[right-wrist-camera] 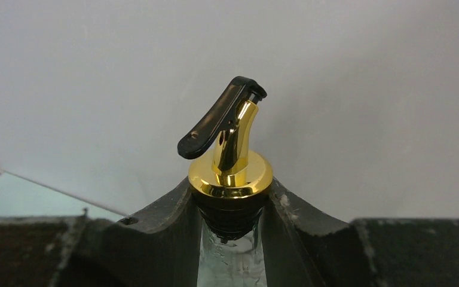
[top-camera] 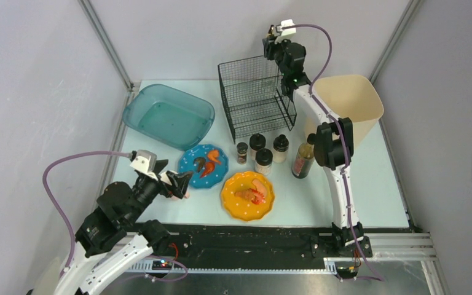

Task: Clear the kitchen counter

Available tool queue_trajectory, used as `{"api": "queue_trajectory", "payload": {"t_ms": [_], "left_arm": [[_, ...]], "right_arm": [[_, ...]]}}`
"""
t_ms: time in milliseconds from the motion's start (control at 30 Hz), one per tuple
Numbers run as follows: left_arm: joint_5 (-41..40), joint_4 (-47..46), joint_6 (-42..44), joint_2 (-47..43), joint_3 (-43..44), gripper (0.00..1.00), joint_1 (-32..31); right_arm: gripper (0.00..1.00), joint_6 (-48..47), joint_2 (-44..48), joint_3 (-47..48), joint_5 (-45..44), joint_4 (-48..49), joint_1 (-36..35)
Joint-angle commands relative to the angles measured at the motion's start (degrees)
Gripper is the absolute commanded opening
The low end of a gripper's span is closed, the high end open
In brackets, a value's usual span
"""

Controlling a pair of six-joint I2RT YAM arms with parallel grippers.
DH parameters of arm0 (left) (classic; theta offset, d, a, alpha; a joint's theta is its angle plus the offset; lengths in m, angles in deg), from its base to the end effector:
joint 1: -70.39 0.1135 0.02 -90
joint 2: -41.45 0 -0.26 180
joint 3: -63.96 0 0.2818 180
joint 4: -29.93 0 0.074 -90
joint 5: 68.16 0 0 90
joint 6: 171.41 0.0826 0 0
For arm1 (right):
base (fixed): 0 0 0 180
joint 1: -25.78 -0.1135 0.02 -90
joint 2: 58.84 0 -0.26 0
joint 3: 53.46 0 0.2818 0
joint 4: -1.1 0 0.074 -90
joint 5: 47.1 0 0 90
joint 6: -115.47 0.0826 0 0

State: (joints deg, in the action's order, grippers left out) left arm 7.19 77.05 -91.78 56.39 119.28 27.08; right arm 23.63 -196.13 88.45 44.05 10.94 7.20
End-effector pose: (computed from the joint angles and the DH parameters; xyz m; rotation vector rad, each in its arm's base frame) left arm 0.1135 -0.0783 0.3450 0.2952 1.6825 -0.4864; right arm 0.6095 0.2066 0.3517 -0.2514 1.2989 0.2617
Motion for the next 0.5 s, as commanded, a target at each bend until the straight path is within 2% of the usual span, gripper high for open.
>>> {"api": "queue_trajectory", "payload": {"t_ms": [0,400,433,467], "left_arm": [[-0.16,-1.47,1.41,-0.30,-0.43,0.98,0.49],[0.13,-1.48,1.41,-0.04,-0.36,0.98,0.48],[0.18,-1.45,1.41,-0.12,-0.37,0.98,0.45],[0.16,-1.44,1.41,-0.15,-0.38,0.98,0.49]], "right_arm": [[0.00,-1.76,3.57,-1.92,-1.10,7.37,-0.55],[0.00,0.17,6.96,-12.25,-3.08,10.16,0.20],[0.02,0.22,7.22,-13.07,-3.17,10.18,0.15],[0.11,0.30,7.63,-13.47,-3.34,10.28,0.10]]}}
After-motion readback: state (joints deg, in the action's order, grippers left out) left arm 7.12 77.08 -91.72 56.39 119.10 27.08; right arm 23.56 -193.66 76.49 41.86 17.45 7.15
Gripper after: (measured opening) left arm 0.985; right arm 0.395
